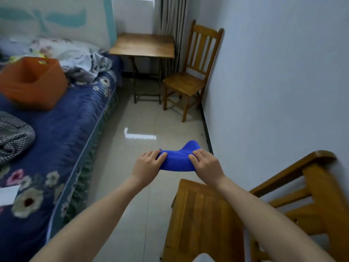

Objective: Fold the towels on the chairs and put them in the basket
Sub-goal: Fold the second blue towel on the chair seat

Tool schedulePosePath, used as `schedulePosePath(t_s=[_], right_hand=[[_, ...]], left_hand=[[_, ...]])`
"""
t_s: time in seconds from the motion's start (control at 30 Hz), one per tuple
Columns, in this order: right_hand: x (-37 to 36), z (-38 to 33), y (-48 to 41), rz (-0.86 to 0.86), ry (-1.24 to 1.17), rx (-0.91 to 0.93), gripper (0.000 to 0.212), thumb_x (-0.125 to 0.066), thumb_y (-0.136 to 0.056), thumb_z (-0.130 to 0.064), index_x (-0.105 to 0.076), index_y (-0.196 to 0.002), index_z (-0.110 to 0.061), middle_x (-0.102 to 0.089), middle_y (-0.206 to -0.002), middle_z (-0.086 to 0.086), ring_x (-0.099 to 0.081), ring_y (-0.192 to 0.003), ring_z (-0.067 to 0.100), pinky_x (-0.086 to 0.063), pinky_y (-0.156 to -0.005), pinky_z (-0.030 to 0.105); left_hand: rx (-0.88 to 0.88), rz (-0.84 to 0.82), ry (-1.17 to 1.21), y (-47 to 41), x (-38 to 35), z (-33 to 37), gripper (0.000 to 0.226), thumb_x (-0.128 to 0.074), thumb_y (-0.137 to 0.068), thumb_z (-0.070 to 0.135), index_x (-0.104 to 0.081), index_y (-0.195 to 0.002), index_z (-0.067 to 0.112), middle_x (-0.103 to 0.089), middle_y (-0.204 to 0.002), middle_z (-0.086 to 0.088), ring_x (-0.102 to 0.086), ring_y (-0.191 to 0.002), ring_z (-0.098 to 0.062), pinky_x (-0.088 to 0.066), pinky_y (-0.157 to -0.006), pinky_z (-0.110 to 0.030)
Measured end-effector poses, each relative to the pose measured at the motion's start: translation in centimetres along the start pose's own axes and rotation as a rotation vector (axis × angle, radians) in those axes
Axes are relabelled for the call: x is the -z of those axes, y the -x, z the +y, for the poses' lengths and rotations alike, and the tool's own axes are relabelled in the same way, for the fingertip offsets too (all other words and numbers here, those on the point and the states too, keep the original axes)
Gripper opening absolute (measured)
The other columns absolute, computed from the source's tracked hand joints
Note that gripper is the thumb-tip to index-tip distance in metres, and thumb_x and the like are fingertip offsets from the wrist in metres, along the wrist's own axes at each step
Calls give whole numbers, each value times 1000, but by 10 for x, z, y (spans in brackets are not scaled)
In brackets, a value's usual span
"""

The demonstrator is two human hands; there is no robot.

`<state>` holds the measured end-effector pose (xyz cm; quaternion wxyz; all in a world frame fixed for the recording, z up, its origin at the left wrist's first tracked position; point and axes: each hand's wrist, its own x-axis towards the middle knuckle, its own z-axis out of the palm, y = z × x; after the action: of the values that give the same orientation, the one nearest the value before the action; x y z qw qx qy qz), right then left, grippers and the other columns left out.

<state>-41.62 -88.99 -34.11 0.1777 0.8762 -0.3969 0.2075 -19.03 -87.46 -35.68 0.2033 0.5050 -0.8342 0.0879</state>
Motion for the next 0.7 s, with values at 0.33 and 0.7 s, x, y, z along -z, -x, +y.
schedulePosePath(t_s=[0.33, 0.7], right_hand=[[79, -76, -134, 337, 243, 192, 41, -75, -61, -1, -48, -91, -8, -66, -72, 10, -64, -61, 22, -49, -49, 25], [119, -96, -194, 402, 384, 266, 22, -81, -62, -7, -72, -82, -4, -69, -76, 12, -66, -63, 23, -55, -50, 30]], left_hand=[[-206, 248, -81, -6, 148, -115, 55, -85, -48, 3, -63, -99, 5, -68, -86, -15, -66, -67, -27, -56, -61, -35], [-319, 468, -183, -22, 204, -160, 65, -84, -49, 5, -48, -103, 10, -68, -85, -13, -64, -64, -26, -52, -55, -30]])
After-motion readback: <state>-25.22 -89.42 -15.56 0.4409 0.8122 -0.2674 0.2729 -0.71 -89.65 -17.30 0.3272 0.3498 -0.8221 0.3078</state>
